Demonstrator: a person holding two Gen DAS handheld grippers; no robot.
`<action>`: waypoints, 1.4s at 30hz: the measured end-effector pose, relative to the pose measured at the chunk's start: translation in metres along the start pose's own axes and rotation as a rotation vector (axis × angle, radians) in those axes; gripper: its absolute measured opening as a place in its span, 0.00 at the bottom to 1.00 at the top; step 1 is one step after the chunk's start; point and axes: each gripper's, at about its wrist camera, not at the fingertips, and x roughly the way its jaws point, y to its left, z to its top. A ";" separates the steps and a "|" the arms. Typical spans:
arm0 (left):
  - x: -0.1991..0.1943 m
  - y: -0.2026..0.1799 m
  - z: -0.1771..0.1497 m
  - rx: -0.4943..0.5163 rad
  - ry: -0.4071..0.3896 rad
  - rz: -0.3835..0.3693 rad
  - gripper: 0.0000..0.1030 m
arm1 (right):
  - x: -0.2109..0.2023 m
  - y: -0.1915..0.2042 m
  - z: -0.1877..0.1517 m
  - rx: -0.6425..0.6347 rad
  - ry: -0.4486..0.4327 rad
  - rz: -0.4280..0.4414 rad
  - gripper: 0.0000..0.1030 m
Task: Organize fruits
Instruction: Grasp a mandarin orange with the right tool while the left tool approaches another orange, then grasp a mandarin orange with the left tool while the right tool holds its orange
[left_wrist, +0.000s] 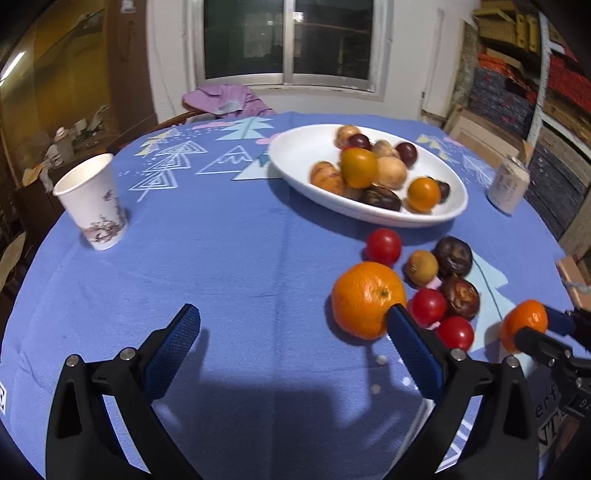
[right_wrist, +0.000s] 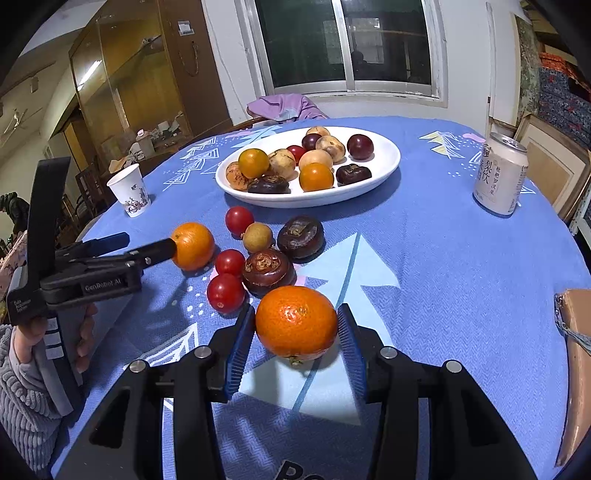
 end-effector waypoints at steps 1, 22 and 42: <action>0.001 -0.006 -0.001 0.028 0.003 -0.001 0.96 | 0.000 0.000 0.000 0.000 0.001 0.000 0.46; 0.016 -0.029 0.003 0.094 0.042 -0.094 0.47 | 0.006 0.003 -0.003 -0.016 0.020 -0.003 0.46; 0.007 -0.029 -0.002 0.074 0.031 -0.128 0.46 | 0.008 0.004 -0.004 -0.021 0.020 -0.001 0.46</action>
